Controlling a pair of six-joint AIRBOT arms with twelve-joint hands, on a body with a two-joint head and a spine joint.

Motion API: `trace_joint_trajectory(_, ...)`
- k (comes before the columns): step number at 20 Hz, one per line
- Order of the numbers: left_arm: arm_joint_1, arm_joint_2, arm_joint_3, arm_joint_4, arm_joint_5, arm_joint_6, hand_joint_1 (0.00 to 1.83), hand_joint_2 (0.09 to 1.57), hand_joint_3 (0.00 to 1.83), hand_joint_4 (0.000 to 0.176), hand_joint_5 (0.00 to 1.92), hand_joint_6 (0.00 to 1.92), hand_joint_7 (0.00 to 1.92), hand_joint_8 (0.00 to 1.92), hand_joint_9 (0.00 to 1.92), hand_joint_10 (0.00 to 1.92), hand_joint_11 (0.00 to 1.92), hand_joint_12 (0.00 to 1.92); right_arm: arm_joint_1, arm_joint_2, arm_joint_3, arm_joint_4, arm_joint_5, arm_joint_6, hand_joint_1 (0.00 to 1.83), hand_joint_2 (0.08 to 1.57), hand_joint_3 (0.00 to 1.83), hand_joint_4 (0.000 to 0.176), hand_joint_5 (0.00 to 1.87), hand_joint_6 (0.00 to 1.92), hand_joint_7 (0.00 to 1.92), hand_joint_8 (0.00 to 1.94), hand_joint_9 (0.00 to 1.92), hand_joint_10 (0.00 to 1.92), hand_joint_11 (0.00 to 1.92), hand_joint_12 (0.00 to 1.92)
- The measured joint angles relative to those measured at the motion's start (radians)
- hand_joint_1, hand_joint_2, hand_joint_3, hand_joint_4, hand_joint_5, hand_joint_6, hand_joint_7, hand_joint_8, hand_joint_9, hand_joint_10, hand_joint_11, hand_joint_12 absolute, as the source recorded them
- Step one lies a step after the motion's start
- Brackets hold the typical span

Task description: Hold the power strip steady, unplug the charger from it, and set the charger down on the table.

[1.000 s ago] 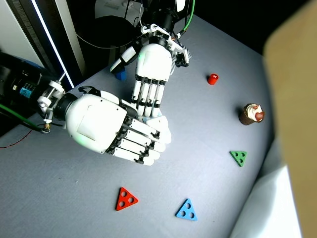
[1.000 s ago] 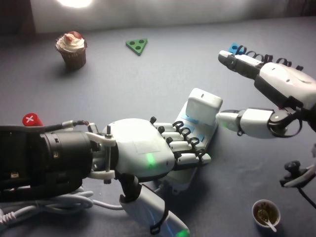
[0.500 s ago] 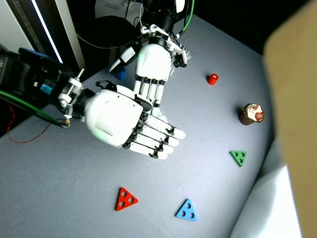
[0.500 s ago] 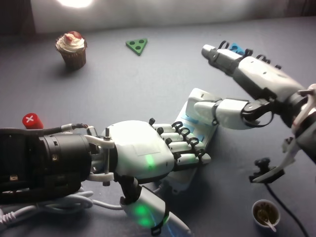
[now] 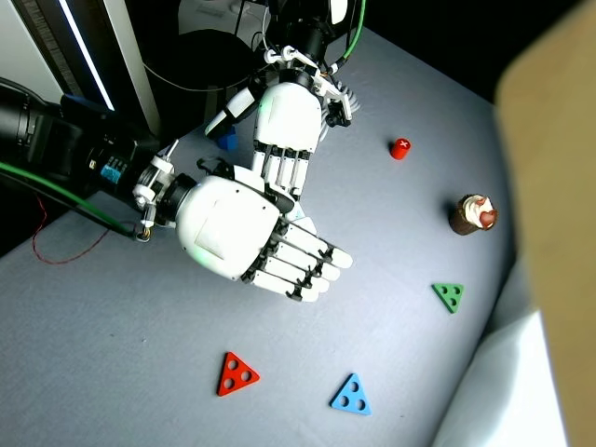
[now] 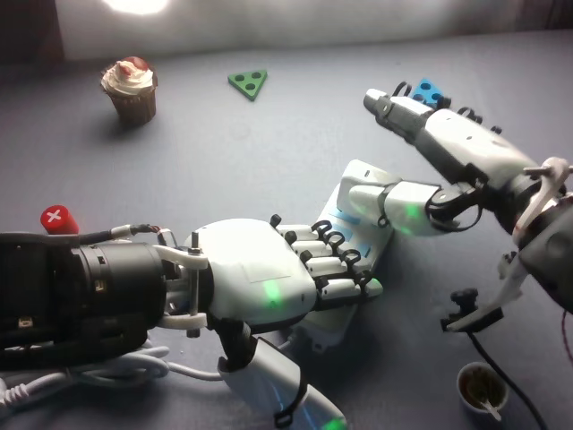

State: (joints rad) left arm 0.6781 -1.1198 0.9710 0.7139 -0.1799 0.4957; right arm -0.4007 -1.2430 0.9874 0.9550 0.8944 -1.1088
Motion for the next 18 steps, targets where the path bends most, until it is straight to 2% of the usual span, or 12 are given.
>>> trace_joint_trajectory(12,0.0,0.002,-0.001,0.0,0.006,0.0,0.0,0.93,0.0,0.0,0.03,0.0,0.06,0.0,0.04,0.0,0.03,0.05,-0.009,-0.051,0.064,0.002,-0.026,0.0,1.01,1.11,0.0,0.0,0.19,0.0,0.31,0.01,0.31,0.01,0.28,0.24)
trace_joint_trajectory(18,0.0,0.002,-0.001,0.0,0.008,0.0,0.0,0.93,0.0,0.0,0.02,0.0,0.05,0.0,0.04,0.0,0.04,0.05,0.012,-0.072,0.085,-0.005,-0.037,-0.001,1.03,1.12,0.0,0.0,0.22,0.01,0.31,0.0,0.33,0.0,0.3,0.26)
